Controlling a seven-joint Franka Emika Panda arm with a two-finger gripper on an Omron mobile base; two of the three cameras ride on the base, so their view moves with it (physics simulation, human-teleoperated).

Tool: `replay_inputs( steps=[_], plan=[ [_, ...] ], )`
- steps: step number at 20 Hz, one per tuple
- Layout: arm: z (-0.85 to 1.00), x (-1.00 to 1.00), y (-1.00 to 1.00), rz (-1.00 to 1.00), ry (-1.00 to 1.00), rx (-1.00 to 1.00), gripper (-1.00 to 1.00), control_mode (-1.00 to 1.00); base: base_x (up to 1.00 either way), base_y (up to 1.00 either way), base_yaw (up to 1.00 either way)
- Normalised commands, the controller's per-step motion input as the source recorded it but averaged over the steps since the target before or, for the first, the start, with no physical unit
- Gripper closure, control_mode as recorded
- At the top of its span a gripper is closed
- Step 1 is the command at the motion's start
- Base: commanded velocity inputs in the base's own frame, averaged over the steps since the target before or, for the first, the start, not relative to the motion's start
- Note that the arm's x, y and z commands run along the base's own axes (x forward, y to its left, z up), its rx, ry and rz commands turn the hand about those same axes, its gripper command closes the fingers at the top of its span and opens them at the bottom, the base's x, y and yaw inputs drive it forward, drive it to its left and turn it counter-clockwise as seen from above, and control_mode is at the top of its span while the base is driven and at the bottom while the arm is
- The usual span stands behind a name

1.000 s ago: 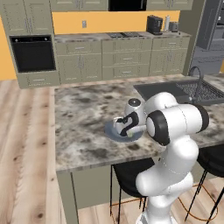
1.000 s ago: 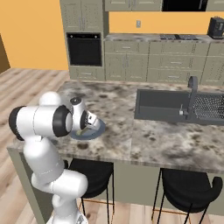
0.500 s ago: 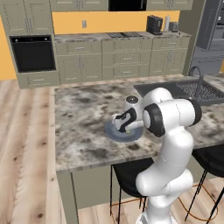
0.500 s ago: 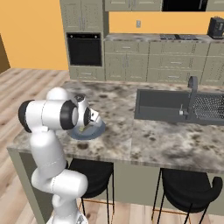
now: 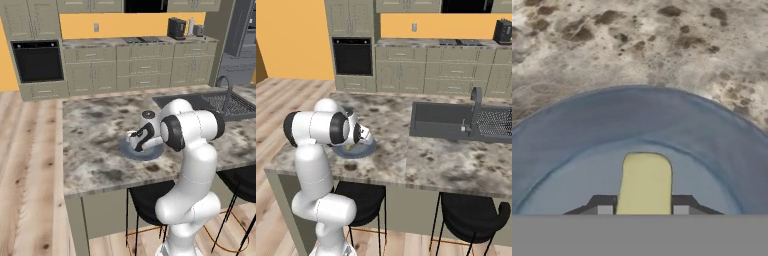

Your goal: Retrieve the butter from the fridge and place it on a plate on the dining table. Then retrieve the butter knife by the fridge and place it near the plate.

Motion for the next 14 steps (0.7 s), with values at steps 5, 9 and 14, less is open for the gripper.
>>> replay_inputs(
  steps=[5, 9, 14],
  plan=[
    [-0.31, 0.09, 0.0, 0.0, 0.0, 0.0, 1.0, -1.0, 0.0, 0.0, 0.0],
    [0.0, 0.0, 0.0, 0.0, 0.0, 0.0, 1.0, -1.0, 0.0, 0.0, 0.0],
    [0.0, 0.0, 0.0, 0.0, 0.0, 0.0, -1.0, -1.0, 0.0, 0.0, 0.0]
  ],
)
